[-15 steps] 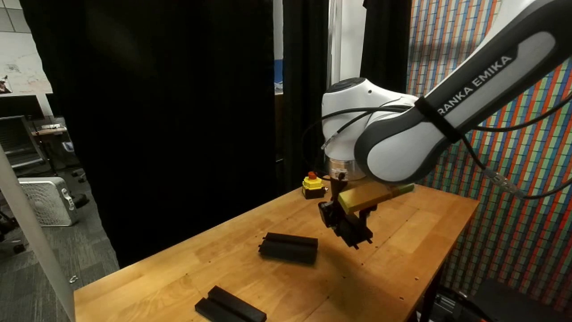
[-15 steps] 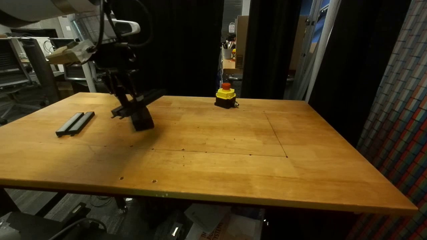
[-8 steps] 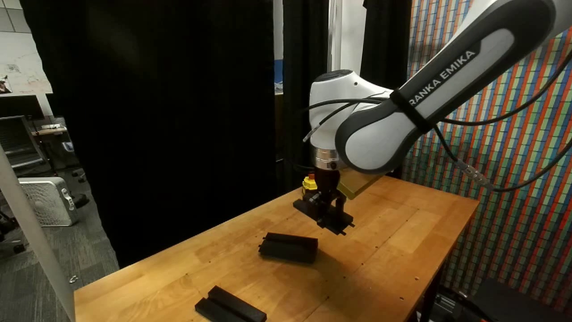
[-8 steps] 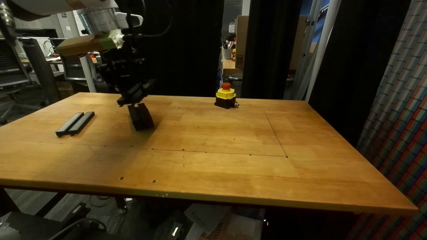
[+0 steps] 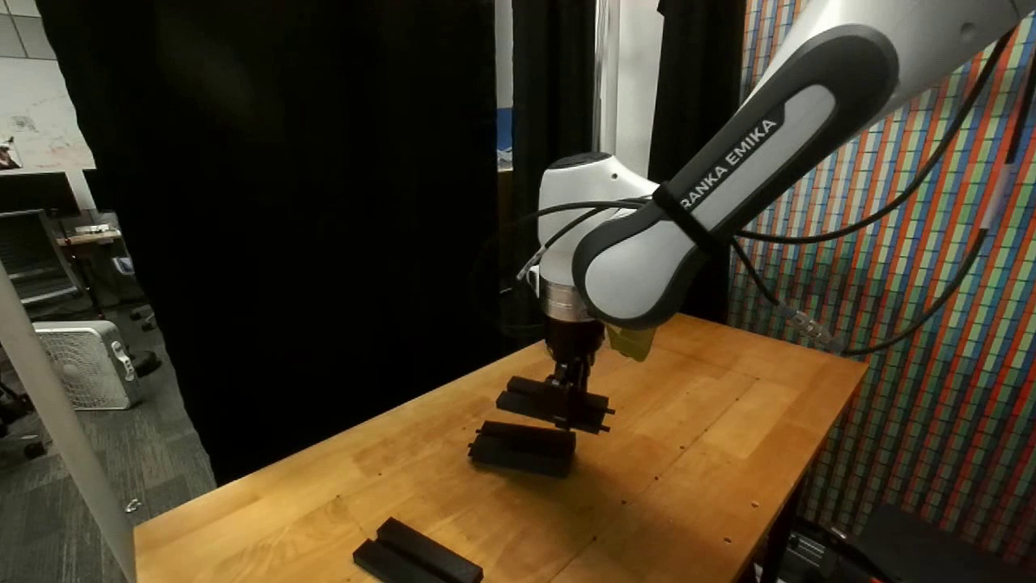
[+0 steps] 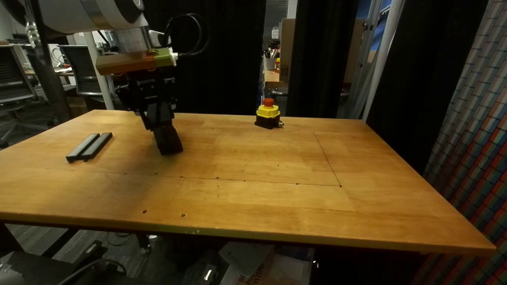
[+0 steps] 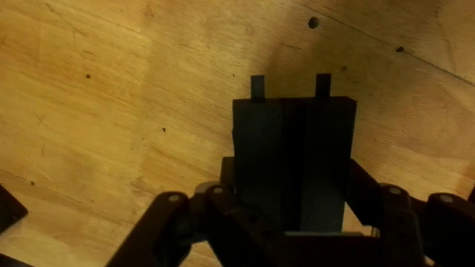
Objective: Arrange the black objects together
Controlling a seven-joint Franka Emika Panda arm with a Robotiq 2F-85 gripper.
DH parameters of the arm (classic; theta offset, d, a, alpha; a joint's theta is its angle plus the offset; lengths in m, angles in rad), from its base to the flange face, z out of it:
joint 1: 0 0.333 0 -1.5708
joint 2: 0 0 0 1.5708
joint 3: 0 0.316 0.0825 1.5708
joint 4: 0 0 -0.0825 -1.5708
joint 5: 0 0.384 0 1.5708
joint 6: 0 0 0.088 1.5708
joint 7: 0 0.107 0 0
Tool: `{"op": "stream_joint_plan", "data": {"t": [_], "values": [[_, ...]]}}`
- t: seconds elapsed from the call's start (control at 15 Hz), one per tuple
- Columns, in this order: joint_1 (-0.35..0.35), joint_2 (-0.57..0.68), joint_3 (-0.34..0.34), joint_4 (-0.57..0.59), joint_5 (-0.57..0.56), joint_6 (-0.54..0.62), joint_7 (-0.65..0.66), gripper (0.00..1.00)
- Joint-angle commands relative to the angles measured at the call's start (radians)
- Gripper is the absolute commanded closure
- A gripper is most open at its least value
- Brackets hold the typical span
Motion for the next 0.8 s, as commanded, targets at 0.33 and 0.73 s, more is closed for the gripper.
{"op": "stream_joint_plan", "data": {"t": [0.33,0.73], "values": [[0.01,0.129,0.024,0.112,0.112,-0.003,-0.492,0.54],[0.0,0.171,0.025,0.161,0.123,-0.015,-0.499,0.54]]}}
